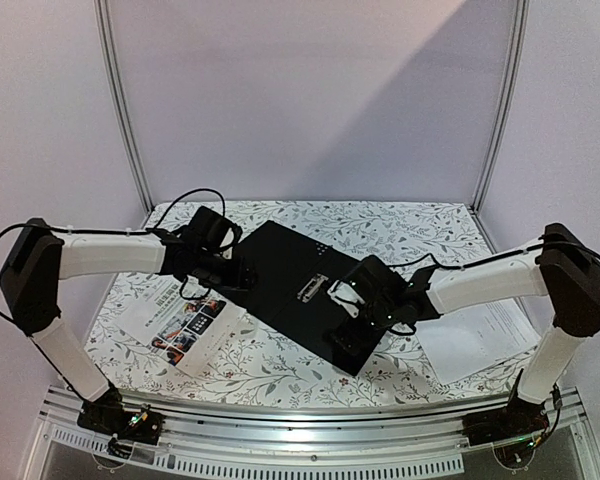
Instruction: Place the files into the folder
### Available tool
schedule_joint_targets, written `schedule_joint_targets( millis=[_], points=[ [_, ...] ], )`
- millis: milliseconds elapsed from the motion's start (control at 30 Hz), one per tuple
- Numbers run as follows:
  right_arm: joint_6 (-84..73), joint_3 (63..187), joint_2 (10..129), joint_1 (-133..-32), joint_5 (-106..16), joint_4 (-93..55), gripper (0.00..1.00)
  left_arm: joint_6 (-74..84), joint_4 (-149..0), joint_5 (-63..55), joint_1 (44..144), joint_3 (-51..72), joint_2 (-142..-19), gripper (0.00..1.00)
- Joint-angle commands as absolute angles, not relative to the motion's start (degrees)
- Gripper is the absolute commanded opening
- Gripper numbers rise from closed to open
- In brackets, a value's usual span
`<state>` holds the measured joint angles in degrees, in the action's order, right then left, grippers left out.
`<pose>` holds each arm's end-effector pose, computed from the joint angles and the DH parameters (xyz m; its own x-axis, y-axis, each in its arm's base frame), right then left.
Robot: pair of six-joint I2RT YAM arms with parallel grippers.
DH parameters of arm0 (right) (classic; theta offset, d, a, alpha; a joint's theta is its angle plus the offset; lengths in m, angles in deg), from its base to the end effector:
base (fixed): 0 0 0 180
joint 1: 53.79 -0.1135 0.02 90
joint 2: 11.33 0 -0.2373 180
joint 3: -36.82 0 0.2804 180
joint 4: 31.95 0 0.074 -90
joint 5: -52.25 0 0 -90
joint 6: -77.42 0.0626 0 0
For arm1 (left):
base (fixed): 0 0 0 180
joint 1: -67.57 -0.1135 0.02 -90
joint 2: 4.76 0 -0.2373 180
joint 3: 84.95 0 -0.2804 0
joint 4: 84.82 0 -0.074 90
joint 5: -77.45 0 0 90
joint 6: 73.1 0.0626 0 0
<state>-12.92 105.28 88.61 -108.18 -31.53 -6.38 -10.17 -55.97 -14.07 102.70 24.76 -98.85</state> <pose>0.2234 0.3003 0.0865 -0.4840 -0.6859 -0.5434 -0.7768 0.6227 -0.0941 0.3087 -0.2152 0.1285 -0.8347 0.0311 -0.5498 0.2046 0.9444 -0.2573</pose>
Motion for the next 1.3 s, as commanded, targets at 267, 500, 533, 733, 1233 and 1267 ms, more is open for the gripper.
schedule_joint_targets(
  millis=[267, 500, 533, 733, 1233, 1267],
  points=[
    [-17.8, 106.8, 94.5, -112.4, -23.7, -3.1, 0.99, -20.4, -69.2, 8.2, 103.9, 37.8, -101.9, 0.73],
    [-17.4, 106.8, 95.9, -112.3, -17.7, -0.5, 0.99, -19.6, -61.9, 2.3, 103.5, 41.7, -98.8, 0.73],
    [-17.1, 106.5, 96.0, -112.2, -17.4, 0.1, 0.99, -19.5, -60.4, 0.8, 103.2, 42.4, -97.6, 0.74],
    [-13.0, 102.7, 92.3, -108.5, -17.2, 1.7, 0.99, -19.3, -54.5, -5.5, 98.3, 47.7, -89.8, 0.74],
    [-6.5, 102.8, 83.6, -102.8, -16.2, -0.6, 0.99, -12.1, -60.1, -10.8, 96.4, 21.7, -97.2, 0.83],
    [-6.0, 103.3, 83.4, -102.3, -16.1, -0.6, 0.99, -11.9, -60.7, -13.4, 96.2, 19.3, -99.4, 0.84]
  ],
)
